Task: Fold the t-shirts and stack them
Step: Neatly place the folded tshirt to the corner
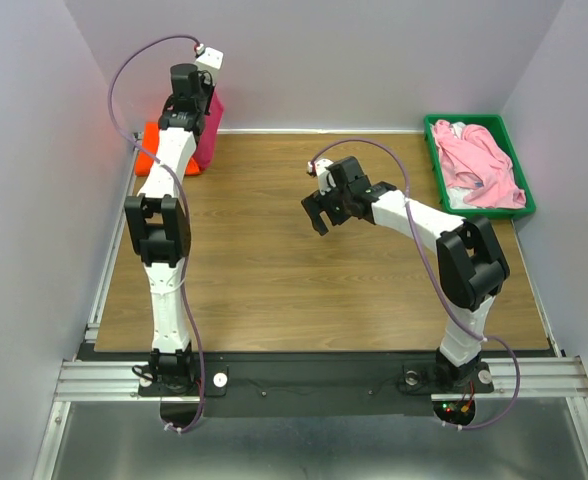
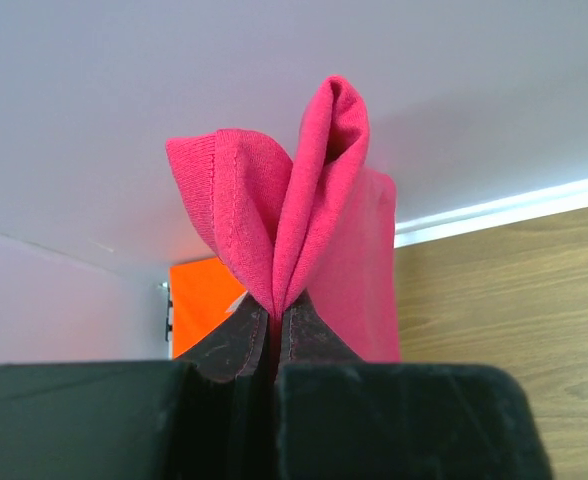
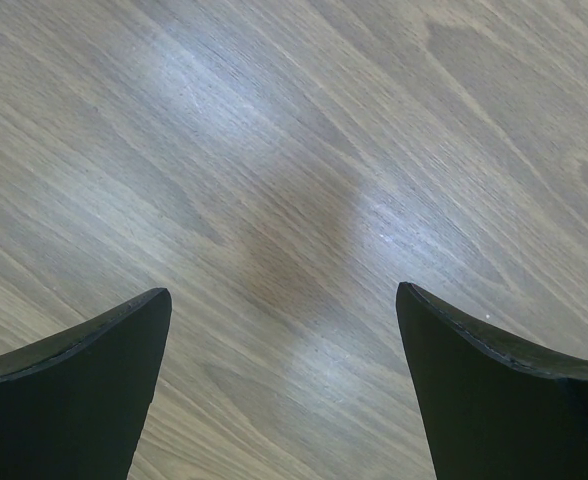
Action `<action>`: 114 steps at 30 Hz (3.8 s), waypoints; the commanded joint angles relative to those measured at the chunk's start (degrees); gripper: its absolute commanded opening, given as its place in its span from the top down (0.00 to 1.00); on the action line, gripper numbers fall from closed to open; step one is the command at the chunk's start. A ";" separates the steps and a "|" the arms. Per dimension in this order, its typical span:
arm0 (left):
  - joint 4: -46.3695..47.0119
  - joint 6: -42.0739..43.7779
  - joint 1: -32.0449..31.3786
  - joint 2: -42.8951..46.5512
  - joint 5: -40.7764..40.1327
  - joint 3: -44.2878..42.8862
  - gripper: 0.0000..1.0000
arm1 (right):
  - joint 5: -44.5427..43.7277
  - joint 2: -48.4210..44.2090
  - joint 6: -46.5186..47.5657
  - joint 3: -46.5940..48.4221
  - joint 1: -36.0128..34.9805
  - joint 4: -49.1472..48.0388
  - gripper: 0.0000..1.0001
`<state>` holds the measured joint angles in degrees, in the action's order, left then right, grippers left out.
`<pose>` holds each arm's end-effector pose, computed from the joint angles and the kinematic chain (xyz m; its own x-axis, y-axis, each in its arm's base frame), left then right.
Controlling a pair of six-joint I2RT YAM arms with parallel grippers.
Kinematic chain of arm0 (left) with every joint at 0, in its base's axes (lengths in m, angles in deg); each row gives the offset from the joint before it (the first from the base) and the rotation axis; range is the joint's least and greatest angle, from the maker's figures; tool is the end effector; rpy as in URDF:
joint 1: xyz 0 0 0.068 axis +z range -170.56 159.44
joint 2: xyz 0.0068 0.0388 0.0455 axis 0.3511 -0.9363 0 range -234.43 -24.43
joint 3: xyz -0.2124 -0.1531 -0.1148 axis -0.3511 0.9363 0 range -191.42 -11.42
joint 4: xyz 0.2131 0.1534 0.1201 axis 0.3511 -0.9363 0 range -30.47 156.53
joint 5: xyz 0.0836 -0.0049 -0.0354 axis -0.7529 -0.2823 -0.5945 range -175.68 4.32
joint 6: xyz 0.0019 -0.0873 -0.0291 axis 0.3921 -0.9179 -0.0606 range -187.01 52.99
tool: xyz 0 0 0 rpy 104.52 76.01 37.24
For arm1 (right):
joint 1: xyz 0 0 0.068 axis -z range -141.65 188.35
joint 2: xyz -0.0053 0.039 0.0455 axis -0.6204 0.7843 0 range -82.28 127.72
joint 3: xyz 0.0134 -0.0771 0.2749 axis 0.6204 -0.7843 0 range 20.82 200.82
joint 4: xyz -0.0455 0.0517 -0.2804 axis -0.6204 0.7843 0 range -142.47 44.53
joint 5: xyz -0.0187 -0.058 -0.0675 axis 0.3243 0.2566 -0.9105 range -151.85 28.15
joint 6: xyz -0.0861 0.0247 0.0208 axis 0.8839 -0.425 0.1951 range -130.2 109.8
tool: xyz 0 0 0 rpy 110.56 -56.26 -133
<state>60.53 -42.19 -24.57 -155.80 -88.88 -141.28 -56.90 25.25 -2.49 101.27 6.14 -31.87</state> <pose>0.6327 -0.0397 0.3540 -0.1122 0.4280 -0.8968 0.0680 0.9037 0.4227 0.4023 0.2618 0.1913 -0.5422 -0.4995 -0.6757 -0.6588 0.7518 -0.0271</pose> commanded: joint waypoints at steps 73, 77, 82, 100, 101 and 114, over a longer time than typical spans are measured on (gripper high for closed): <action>15.49 12.72 13.32 -15.23 1.88 -8.47 0.59 | 1.03 10.16 -0.94 9.38 0.04 3.22 0.00; 15.49 10.34 15.08 -12.26 2.32 -9.97 0.27 | 1.11 9.72 -0.59 9.03 0.04 3.31 0.00; 14.70 7.97 16.75 -5.93 5.57 -5.85 0.27 | 0.94 8.49 -0.24 7.45 0.04 3.22 0.00; 7.58 -4.34 21.68 -7.49 19.03 -2.32 0.64 | 7.97 9.28 -2.78 6.92 1.00 3.57 0.00; 7.32 -4.51 21.76 -8.80 17.54 -2.50 0.65 | 7.88 9.19 -2.78 6.92 1.01 3.66 0.00; 7.50 -4.25 21.94 -15.31 9.45 -0.48 0.68 | 7.62 11.13 -2.96 8.67 1.18 4.62 0.00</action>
<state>66.48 -45.44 -3.54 -171.65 -76.33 -140.78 -49.77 36.18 -4.88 107.89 6.95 -28.09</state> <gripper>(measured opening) 0.326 0.999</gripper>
